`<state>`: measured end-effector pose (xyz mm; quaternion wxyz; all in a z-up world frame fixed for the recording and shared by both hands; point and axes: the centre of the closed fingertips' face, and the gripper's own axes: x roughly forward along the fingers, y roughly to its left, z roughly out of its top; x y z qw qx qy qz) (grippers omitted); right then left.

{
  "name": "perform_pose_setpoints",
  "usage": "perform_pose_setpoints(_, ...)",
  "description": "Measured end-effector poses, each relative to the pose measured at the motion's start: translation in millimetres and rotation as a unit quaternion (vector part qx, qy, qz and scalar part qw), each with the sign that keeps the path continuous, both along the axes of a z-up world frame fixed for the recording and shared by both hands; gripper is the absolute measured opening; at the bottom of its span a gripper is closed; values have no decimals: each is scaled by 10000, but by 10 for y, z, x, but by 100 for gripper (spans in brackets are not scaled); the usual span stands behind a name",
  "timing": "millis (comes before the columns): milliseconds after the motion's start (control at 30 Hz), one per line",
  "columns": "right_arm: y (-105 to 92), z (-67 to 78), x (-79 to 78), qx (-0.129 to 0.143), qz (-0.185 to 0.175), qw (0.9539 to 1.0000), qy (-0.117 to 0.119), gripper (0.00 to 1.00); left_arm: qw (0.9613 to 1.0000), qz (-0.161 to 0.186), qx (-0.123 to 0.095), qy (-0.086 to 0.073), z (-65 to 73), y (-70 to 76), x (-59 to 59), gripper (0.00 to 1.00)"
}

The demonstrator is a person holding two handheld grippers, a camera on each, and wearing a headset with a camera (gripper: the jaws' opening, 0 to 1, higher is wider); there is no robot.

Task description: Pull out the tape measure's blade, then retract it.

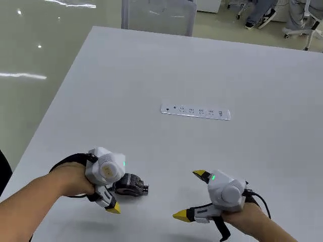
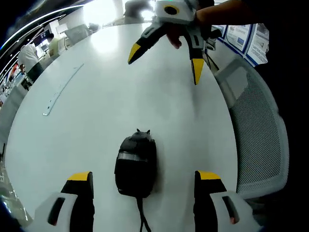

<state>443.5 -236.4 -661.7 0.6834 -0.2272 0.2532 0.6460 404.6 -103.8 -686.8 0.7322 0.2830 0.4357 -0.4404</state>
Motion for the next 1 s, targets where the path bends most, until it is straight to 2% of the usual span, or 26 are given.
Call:
perform_pose_setpoints(67,77,-34,9,-92,164,9998,-71,87,9999,-96,13,70,-37,-7,28,75)
perform_pose_setpoints(133,166,-70,8,-141,233,9996,-41,85,9999,-95,51,80,-71,-3,82,74)
perform_pose_setpoints(200,234,-118,-28,-227,409,9989,-22,83,9998,-76,91,172,-92,-3,99,72)
perform_pose_setpoints(267,287,-171,-77,-336,581,9977,37,80,9997,-125,104,165,-127,-19,120,71)
perform_pose_setpoints(367,375,-235,-91,-421,675,9968,63,78,9996,-145,99,231,-169,-51,132,64)
perform_pose_setpoints(433,449,-258,-90,-413,683,9968,72,75,9992,-81,174,351,-244,-55,130,59)
perform_pose_setpoints(500,519,-273,-101,-388,704,9967,96,73,9988,-107,291,371,-296,-49,136,51)
perform_pose_setpoints(567,594,-303,-121,-398,782,9961,99,71,9989,-129,292,339,-323,-77,148,47)
perform_pose_setpoints(667,655,-369,-153,-528,1087,9927,-14,62,9988,-172,259,388,-346,-95,142,46)
perform_pose_setpoints(733,695,-431,-162,-638,1199,9907,-46,55,9983,-393,223,367,-357,-128,119,44)
perform_pose_setpoints(767,715,-458,-155,-681,1260,9896,-104,54,9971,-589,143,465,-357,-170,58,40)
perform_pose_setpoints(800,737,-491,-168,-750,1402,9871,-162,50,9981,-470,224,337,-358,-136,98,40)
perform_pose_setpoints(900,805,-562,-191,-872,1571,9835,-190,39,9986,-424,118,308,-355,-134,117,40)
perform_pose_setpoints(1000,880,-608,-201,-894,1571,9834,-149,34,9988,-405,63,272,-351,-135,125,40)
